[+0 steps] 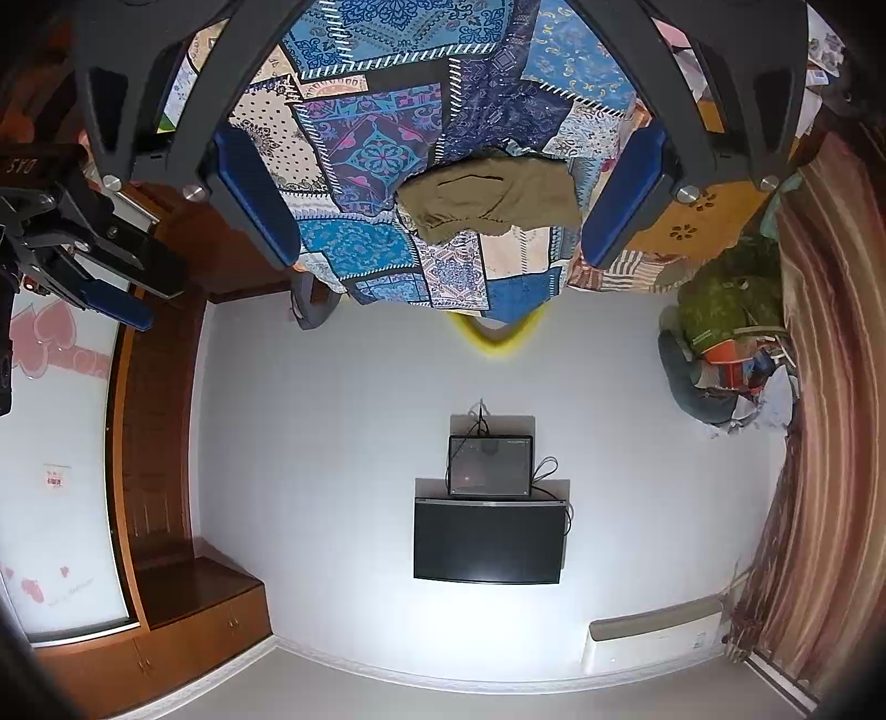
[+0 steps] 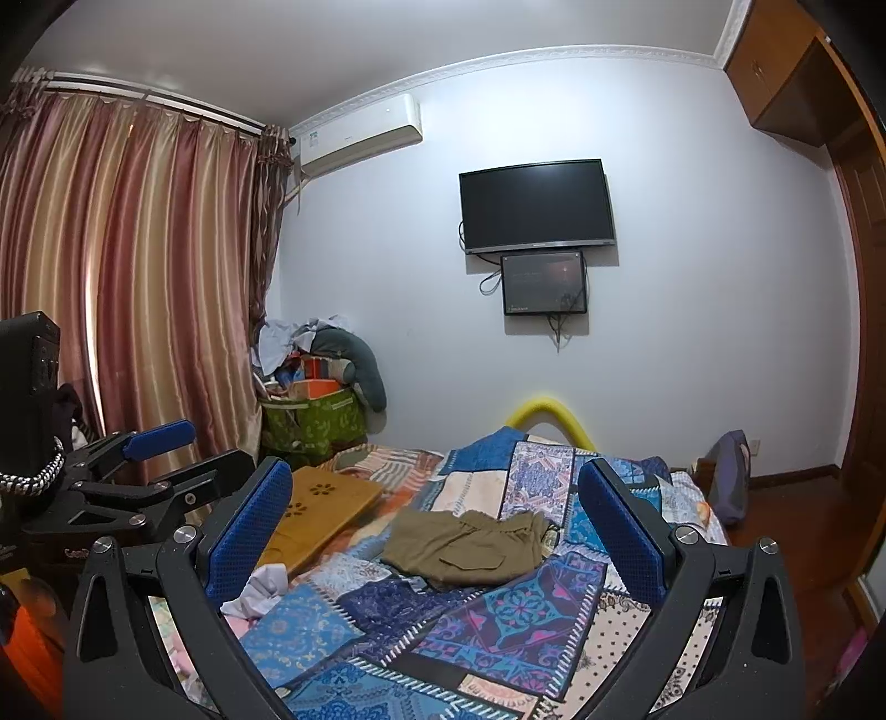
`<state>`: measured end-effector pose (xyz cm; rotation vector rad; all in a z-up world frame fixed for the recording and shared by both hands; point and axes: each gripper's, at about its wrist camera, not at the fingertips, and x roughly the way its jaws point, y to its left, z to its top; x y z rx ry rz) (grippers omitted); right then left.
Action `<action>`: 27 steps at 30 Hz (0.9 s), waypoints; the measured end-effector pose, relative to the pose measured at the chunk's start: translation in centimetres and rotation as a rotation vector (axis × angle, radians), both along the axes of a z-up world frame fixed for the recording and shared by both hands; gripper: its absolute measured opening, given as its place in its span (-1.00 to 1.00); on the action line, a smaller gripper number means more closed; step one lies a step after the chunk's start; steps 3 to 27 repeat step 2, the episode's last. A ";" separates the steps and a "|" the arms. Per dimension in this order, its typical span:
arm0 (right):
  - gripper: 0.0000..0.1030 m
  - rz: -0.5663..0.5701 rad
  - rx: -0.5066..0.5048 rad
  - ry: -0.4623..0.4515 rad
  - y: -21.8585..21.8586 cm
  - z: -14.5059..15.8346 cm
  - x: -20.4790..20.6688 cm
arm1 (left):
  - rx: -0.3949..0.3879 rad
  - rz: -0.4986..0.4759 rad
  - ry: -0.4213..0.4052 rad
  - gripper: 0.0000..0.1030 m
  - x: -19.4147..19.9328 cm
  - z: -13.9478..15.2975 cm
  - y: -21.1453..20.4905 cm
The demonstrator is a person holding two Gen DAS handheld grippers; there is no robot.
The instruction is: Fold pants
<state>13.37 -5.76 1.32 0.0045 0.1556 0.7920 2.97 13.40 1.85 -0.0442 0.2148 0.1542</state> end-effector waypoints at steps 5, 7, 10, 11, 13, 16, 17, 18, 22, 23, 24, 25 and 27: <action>1.00 0.001 0.001 0.001 0.0 0.0 0.0 | 0.004 -0.005 0.003 1.00 0.1 0.0 -0.1; 1.00 0.001 0.001 0.001 0.0 0.0 0.0 | 0.004 -0.005 0.003 1.00 0.1 0.0 -0.1; 1.00 0.001 0.001 0.001 0.0 0.0 0.0 | 0.004 -0.005 0.003 1.00 0.1 0.0 -0.1; 1.00 0.001 0.001 0.001 0.0 0.0 0.0 | 0.004 -0.005 0.003 1.00 0.1 0.0 -0.1; 1.00 0.001 0.001 0.001 0.0 0.0 0.0 | 0.004 -0.005 0.003 1.00 0.1 0.0 -0.1; 1.00 0.001 0.001 0.001 0.0 0.0 0.0 | 0.004 -0.005 0.003 1.00 0.1 0.0 -0.1; 1.00 0.001 0.001 0.001 0.0 0.0 0.0 | 0.004 -0.005 0.003 1.00 0.1 0.0 -0.1; 1.00 0.001 0.001 0.001 0.0 0.0 0.0 | 0.004 -0.005 0.003 1.00 0.1 0.0 -0.1; 1.00 0.001 0.001 0.001 0.0 0.0 0.0 | 0.004 -0.005 0.003 1.00 0.1 0.0 -0.1; 1.00 0.001 0.001 0.001 0.0 0.0 0.0 | 0.004 -0.005 0.003 1.00 0.1 0.0 -0.1; 1.00 0.001 0.001 0.001 0.0 0.0 0.0 | 0.004 -0.005 0.003 1.00 0.1 0.0 -0.1; 1.00 0.001 0.001 0.001 0.0 0.0 0.0 | 0.004 -0.005 0.003 1.00 0.1 0.0 -0.1; 1.00 0.001 0.001 0.001 0.0 0.0 0.0 | 0.004 -0.005 0.003 1.00 0.1 0.0 -0.1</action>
